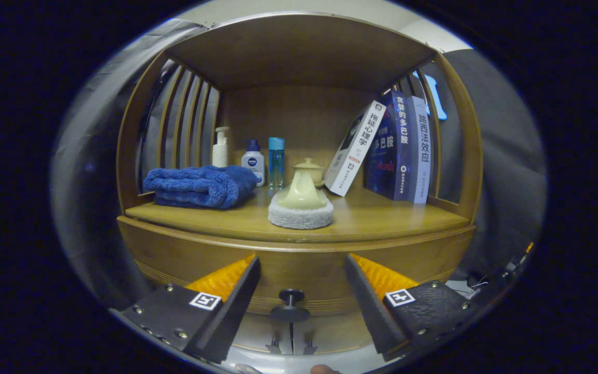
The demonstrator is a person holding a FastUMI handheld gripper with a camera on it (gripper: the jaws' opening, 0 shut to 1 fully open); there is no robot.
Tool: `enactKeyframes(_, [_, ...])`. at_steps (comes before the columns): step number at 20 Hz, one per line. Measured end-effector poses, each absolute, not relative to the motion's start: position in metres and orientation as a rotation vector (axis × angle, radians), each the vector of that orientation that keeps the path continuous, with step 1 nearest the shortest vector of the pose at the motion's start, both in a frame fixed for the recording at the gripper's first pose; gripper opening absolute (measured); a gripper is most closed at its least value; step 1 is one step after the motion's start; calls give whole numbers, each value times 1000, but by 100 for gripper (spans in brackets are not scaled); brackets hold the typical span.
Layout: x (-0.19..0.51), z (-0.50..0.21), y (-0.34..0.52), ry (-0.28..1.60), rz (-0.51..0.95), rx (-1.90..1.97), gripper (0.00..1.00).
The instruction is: Pull open the drawer, take out the items inside it, and place them on the countertop above the cabinet.
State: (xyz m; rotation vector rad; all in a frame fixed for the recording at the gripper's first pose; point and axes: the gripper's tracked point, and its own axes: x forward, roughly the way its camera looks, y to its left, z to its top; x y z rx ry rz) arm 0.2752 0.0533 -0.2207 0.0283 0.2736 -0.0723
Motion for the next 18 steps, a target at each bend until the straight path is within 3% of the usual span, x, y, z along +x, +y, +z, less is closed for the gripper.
enactKeyframes(18, [279,-221,55,263,-86,22,100])
